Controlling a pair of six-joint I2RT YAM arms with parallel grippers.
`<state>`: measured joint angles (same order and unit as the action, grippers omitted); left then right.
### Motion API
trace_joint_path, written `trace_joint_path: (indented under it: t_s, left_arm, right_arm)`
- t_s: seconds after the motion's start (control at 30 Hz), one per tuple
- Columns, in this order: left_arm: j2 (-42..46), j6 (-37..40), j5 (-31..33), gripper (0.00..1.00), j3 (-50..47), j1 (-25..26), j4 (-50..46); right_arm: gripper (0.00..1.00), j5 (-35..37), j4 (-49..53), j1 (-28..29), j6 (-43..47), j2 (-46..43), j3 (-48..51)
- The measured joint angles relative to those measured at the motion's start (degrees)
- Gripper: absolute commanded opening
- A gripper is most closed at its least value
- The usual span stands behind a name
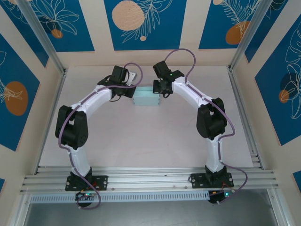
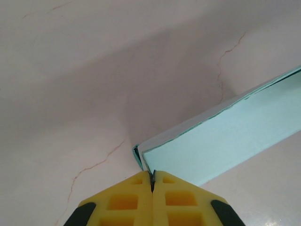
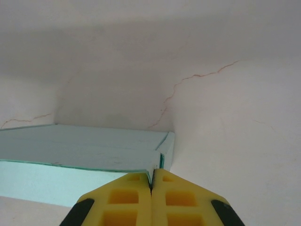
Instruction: Fold the paper box
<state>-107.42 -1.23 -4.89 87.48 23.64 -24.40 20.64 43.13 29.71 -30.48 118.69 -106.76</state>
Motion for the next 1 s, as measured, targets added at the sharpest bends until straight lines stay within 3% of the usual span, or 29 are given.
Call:
trace_joint_path:
  t_s: [0.43, 1.0]
  left_arm:
    - [0.15, -0.52, 0.7, 0.0, -0.98, 0.2, 1.4]
    - [2.8, -2.95, 1.18, 0.0, -8.28, 0.5, 10.29]
  right_arm:
    - [0.06, 2.67, 0.55, 0.87, 0.02, 0.81, -1.07]
    - [0.05, 4.66, -11.13, 1.03, 0.07, -1.7, 7.28]
